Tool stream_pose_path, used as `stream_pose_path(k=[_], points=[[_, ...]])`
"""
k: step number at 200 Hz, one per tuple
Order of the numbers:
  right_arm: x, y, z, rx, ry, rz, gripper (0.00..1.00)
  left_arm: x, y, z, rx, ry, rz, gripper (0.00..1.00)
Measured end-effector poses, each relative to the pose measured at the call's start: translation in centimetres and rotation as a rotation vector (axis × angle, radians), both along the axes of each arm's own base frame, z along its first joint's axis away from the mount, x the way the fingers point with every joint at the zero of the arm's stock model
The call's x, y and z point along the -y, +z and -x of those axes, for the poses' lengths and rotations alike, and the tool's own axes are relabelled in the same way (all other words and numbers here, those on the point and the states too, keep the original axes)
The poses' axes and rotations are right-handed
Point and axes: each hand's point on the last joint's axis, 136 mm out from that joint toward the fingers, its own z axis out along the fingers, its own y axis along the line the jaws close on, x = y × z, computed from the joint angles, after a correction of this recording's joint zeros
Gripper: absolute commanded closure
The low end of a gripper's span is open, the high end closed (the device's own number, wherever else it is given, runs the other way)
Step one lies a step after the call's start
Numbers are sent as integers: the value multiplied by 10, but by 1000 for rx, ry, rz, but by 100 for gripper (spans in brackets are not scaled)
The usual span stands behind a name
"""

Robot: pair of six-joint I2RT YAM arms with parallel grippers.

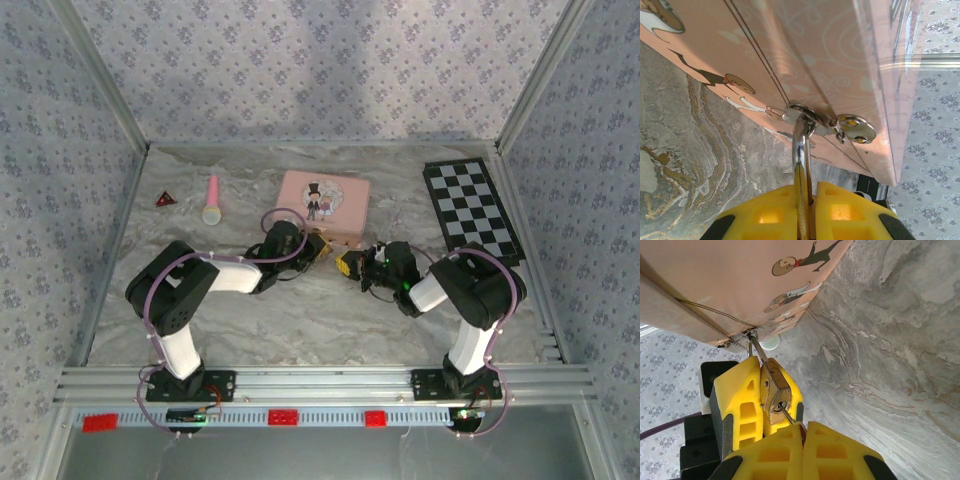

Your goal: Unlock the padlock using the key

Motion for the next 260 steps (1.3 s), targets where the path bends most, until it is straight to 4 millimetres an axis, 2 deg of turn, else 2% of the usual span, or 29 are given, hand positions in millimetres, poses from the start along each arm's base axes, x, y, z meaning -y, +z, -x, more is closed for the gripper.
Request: stream_pose_path(k=[188,260], points=[[-4,1,-2,1,25,47,100,-3,-1,-3,5,21,-9,98],[-7,1,-5,-29,13,-4,100,-5,-1,-5,11,35,-14,98]])
